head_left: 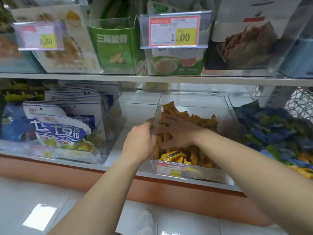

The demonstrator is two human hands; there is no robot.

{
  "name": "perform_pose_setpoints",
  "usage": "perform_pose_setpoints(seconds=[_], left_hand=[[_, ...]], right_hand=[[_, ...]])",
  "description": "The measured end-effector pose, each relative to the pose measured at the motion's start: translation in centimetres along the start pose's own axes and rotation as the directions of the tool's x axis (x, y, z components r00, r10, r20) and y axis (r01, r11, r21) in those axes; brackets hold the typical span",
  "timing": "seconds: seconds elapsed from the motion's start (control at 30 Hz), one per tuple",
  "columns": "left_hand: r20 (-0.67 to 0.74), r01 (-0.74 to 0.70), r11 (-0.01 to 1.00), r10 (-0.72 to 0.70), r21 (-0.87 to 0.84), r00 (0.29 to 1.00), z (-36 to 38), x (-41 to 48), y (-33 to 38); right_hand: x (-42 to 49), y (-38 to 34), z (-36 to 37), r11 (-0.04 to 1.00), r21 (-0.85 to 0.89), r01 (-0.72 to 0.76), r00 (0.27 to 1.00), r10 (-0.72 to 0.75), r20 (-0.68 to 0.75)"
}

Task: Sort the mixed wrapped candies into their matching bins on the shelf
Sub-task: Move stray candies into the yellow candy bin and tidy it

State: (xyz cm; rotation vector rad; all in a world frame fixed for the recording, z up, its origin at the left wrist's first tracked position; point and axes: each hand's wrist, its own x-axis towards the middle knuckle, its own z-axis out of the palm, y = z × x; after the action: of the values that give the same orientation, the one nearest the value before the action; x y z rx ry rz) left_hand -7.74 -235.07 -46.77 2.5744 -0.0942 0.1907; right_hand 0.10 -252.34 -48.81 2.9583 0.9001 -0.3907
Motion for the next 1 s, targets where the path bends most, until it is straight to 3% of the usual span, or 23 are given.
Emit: perform_pose_setpoints(seconds=[0.2, 0.37, 0.47, 0.53, 0.57, 0.63, 0.67, 0.77, 0.9, 1.0], left_hand=[[-0.012, -0.001, 0.994, 0.002, 0.114, 1.0, -0.4, 0.1, -0.4], [0.007, -0.018, 1.0, 0.018, 0.009, 1.0, -0.8, 0.1, -0.2], [0.029, -0.008, 0.996, 0.011, -0.084, 1.0, -1.0, 0.1, -0.2], [0.044, -0.003, 0.992, 0.009, -0.13, 0.999, -1.1, 0.1, -0.3], [0.048, 0.0, 0.989, 0.008, -0.147, 0.999, -1.1, 0.1, -0.3], [0.051, 0.003, 0.987, 0.005, -0.162, 0.999, -1.1, 0.0, -0.2], [0.05, 0.003, 0.987, 0.005, -0.163, 0.999, -1.1, 0.0, -0.2], [0.052, 0.006, 0.986, 0.003, -0.165, 0.999, -0.9, -0.1, -0.3], [0.075, -0.002, 0.981, 0.017, -0.196, 0.997, -0.8, 0.1, -0.9], [0.105, -0.011, 0.972, 0.037, -0.233, 0.994, -1.0, 0.3, -1.5]], right_hand=[[-1.1, 4.0, -1.4, 0.99, -0.096, -0.103, 0.993, 0.108, 0.049], [-4.0, 7.6, -2.7, 0.975, -0.133, -0.176, 0.979, 0.187, 0.076], [-4.9, 7.9, -4.4, 0.941, -0.265, -0.211, 0.97, 0.236, 0.065], [-4.4, 6.5, -4.6, 0.956, -0.248, -0.157, 0.986, 0.136, -0.099], [-3.8, 5.4, -4.4, 0.989, -0.113, -0.1, 0.985, 0.082, -0.15], [-2.5, 2.7, -3.5, 0.979, 0.202, 0.011, 0.991, 0.016, -0.13], [-1.8, 1.4, -2.8, 0.965, 0.255, 0.063, 0.995, -0.042, -0.088], [-0.4, 0.0, -0.7, 0.988, 0.101, 0.121, 0.992, -0.124, 0.026], [-1.4, 2.7, -1.0, 1.0, -0.016, -0.025, 0.999, 0.024, -0.035], [-3.0, 5.1, -1.8, 0.98, -0.034, -0.197, 0.98, 0.198, 0.025]])
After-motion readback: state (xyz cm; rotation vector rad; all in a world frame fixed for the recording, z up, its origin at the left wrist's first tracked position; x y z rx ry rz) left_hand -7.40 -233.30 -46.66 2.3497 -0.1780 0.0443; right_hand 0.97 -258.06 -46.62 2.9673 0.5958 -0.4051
